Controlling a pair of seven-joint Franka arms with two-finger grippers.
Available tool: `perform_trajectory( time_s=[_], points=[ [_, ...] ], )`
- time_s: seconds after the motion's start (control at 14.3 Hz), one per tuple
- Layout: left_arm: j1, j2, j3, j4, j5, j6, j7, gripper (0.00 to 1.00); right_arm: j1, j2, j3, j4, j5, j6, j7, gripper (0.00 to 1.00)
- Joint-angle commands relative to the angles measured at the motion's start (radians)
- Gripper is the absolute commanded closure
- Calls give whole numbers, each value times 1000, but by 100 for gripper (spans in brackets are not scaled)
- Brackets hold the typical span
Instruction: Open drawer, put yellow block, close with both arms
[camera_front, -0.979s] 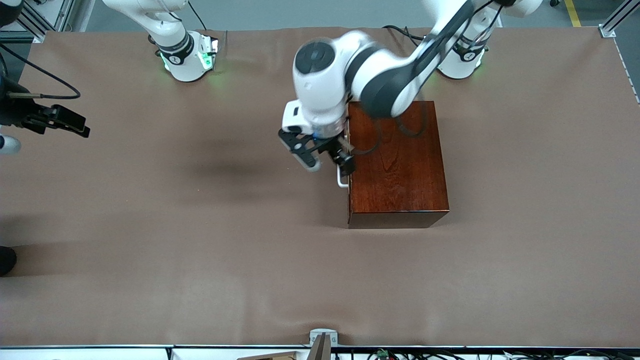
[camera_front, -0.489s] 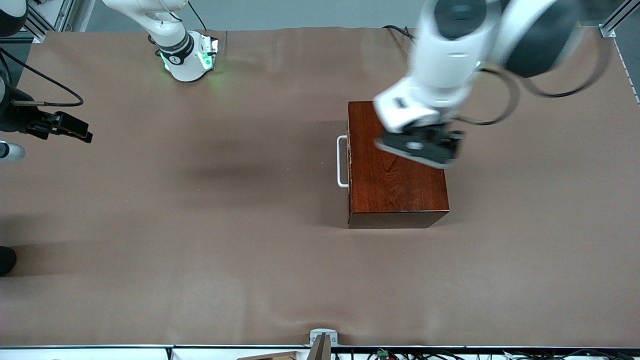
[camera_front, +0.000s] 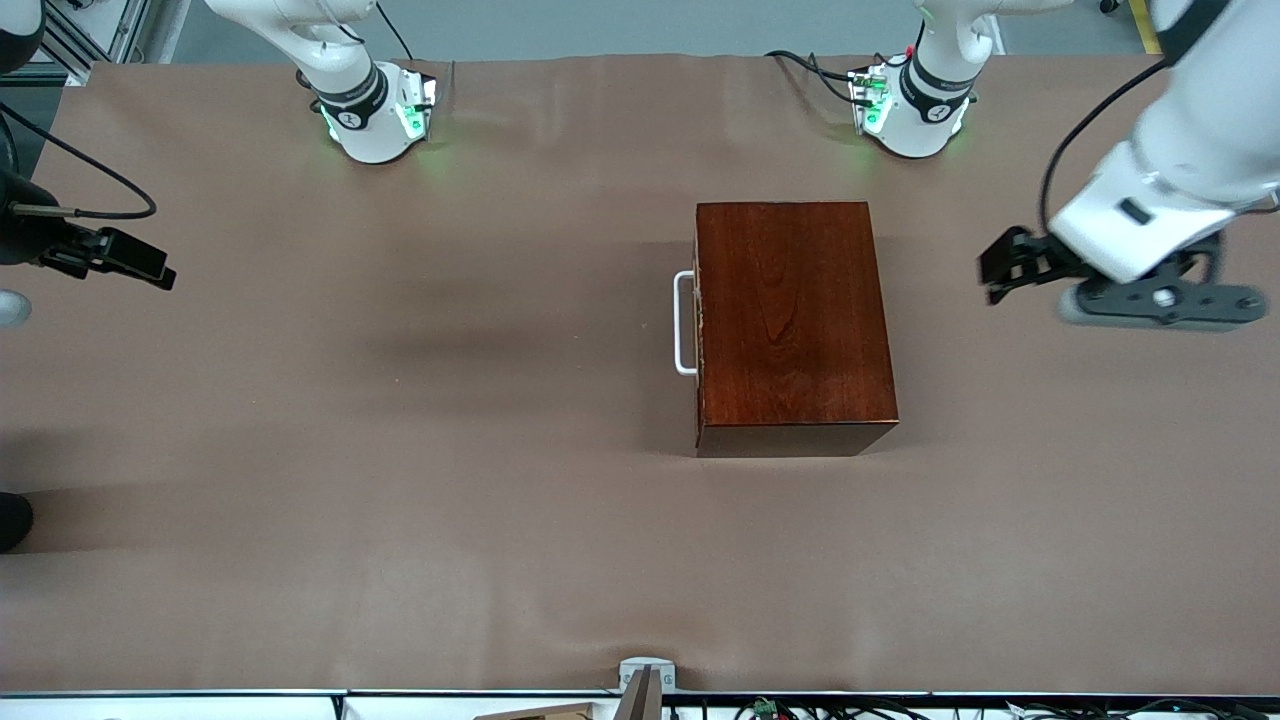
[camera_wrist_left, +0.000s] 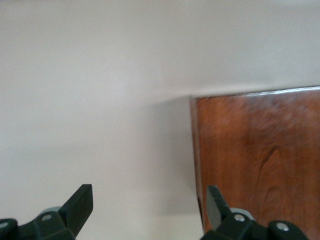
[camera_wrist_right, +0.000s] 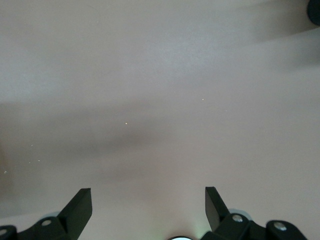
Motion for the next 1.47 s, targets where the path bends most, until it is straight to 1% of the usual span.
perform_trajectory(
  time_s=[0.0,0.14,0.21,0.42,0.49,0.56,0.63,0.84,1.05,1.4],
  points=[
    [-5,-63,94,-67,-53,-35,-11,0,-9,0,8,11,9,-3,17,0],
    [-14,-93,156,-104,-83,-29,-4,0,-16,-2,6,11,9,-3,17,0],
    [-16,-116,171,-148,-100,-7,-4,0,-24,-3,7,11,9,-3,17,0],
    [-25,-239,207,-337,-125,123,18,0,-24,-11,8,11,13,-11,17,0],
    [-25,-251,225,-356,-131,137,76,0,-23,-11,9,11,13,-7,17,0],
    [-25,-252,251,-354,-139,138,166,0,-20,-9,9,11,13,-6,17,0],
    [-25,-250,263,-354,-149,138,190,0,-18,-9,9,11,13,-4,18,0],
    [-25,-250,263,-351,-151,148,183,0,-15,-9,11,11,18,-3,20,0],
    [-25,-245,257,-351,-149,155,108,0,-10,-8,12,11,21,5,43,0],
    [-25,-247,254,-351,-148,152,111,0,-10,-9,12,10,21,11,44,0]
  ],
)
